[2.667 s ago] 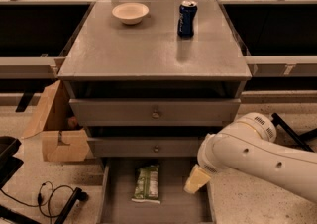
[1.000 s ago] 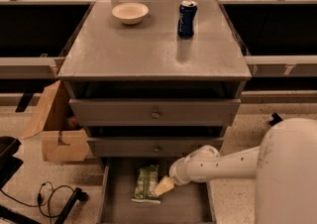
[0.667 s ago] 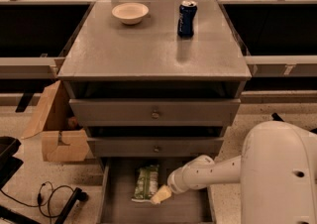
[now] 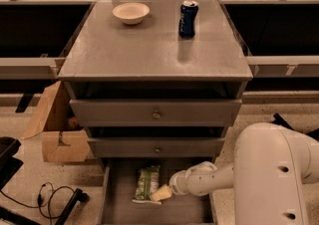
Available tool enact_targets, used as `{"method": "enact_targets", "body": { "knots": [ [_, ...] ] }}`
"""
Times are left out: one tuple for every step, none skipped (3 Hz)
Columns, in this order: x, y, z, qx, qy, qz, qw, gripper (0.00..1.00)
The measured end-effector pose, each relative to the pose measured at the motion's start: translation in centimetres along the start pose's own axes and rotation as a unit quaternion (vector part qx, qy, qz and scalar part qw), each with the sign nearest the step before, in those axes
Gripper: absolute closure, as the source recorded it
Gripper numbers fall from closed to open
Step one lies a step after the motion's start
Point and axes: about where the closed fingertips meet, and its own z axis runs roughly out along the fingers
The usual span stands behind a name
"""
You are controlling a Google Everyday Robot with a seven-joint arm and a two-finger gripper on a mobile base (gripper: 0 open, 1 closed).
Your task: Pick green jalapeno chip bag from bottom drawer and place on counter
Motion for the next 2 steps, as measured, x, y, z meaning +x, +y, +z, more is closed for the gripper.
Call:
{"method": "enact_targets", "body": {
  "knots": [
    [-0.4, 1.2, 1.7, -0.013, -0.011, -0.011, 0.9998, 0.00],
    [-1.8, 3.4, 6.3, -0.039, -0.039, -0.031, 0.9980, 0.00]
  ]
}}
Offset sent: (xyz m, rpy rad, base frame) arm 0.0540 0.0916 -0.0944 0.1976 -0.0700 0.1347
